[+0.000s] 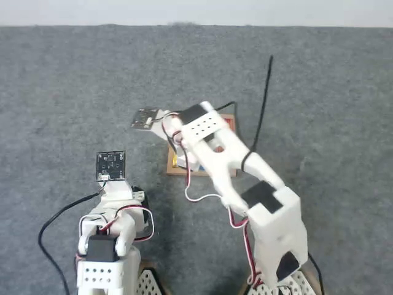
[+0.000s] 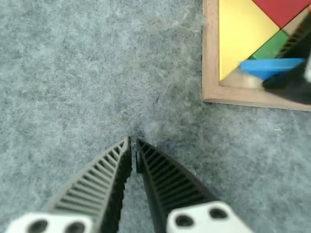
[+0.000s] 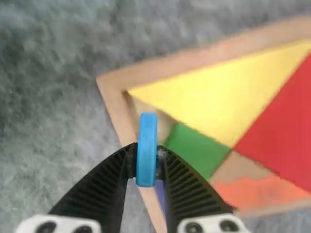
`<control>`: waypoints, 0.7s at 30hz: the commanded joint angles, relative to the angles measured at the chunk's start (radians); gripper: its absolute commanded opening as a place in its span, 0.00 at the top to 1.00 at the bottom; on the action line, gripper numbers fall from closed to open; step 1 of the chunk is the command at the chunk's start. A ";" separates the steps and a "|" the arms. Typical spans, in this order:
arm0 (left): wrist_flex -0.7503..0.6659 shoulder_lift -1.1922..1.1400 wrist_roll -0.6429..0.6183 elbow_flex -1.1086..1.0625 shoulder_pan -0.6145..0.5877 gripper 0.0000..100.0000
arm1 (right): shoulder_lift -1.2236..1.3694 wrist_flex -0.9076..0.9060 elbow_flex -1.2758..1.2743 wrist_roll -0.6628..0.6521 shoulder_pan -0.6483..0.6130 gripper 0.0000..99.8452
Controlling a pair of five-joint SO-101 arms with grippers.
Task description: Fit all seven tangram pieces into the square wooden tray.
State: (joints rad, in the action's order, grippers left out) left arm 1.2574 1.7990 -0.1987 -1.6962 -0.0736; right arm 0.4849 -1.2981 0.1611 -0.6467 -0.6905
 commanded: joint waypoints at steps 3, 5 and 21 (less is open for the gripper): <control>0.005 0.020 0.015 0.013 -0.006 0.99 | 0.018 0.042 0.077 0.008 -0.033 0.99; 0.005 0.020 0.015 0.013 -0.006 0.99 | 0.028 0.042 0.077 0.008 -0.033 0.99; 0.005 0.020 0.015 0.013 -0.006 0.99 | 0.010 0.021 0.075 -0.035 -0.028 0.86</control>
State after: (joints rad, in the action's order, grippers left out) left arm 1.2574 1.7990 -0.1987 -1.6962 -0.0736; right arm 0.5294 -1.2735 0.1826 -0.6498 -0.7181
